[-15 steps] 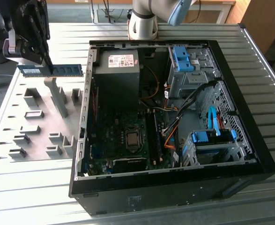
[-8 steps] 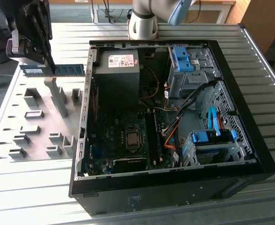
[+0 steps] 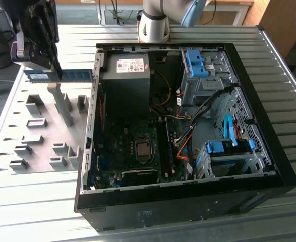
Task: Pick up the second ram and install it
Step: 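Pick up the second ram and move it above second insertion slot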
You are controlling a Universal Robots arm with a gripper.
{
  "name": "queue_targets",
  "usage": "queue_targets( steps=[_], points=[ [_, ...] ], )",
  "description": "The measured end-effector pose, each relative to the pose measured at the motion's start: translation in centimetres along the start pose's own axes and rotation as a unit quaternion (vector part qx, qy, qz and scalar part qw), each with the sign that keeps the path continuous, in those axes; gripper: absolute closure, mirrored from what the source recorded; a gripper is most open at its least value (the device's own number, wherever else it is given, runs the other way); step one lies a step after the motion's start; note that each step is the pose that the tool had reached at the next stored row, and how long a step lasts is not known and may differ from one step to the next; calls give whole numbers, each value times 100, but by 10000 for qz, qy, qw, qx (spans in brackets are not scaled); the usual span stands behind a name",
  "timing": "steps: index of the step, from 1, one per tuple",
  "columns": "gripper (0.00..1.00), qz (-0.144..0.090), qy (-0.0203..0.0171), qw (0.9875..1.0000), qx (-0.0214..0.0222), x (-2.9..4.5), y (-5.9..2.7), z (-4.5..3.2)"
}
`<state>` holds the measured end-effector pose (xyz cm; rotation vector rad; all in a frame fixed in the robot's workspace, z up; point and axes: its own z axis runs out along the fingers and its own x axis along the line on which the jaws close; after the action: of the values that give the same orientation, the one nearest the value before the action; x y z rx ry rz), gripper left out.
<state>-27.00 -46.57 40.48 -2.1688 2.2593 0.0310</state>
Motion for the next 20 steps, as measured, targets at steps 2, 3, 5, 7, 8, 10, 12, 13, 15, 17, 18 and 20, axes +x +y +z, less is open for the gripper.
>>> queue_targets(
  steps=[2, 3, 5, 7, 8, 10, 12, 13, 15, 17, 18, 20],
  points=[
    [86, 0, 0, 10000, 0, 0, -12, 0],
    [86, 0, 0, 10000, 0, -1, -19, 0],
    [86, 0, 0, 10000, 0, -1, -32, 0],
    [86, 0, 0, 10000, 0, -2, -45, 0],
    [86, 0, 0, 10000, 0, -2, -53, 0],
    [86, 0, 0, 10000, 0, -2, -66, 0],
    [86, 0, 0, 10000, 0, -3, -79, -1],
    [86, 0, 0, 10000, 0, -3, -85, 0],
    [86, 0, 0, 10000, 0, -4, -98, 0],
    [86, 0, 0, 10000, 0, -4, -111, -1],
    [86, 0, 0, 10000, 0, -5, -117, -1],
    [86, 0, 0, 10000, 0, -5, -130, -1]
  ],
)
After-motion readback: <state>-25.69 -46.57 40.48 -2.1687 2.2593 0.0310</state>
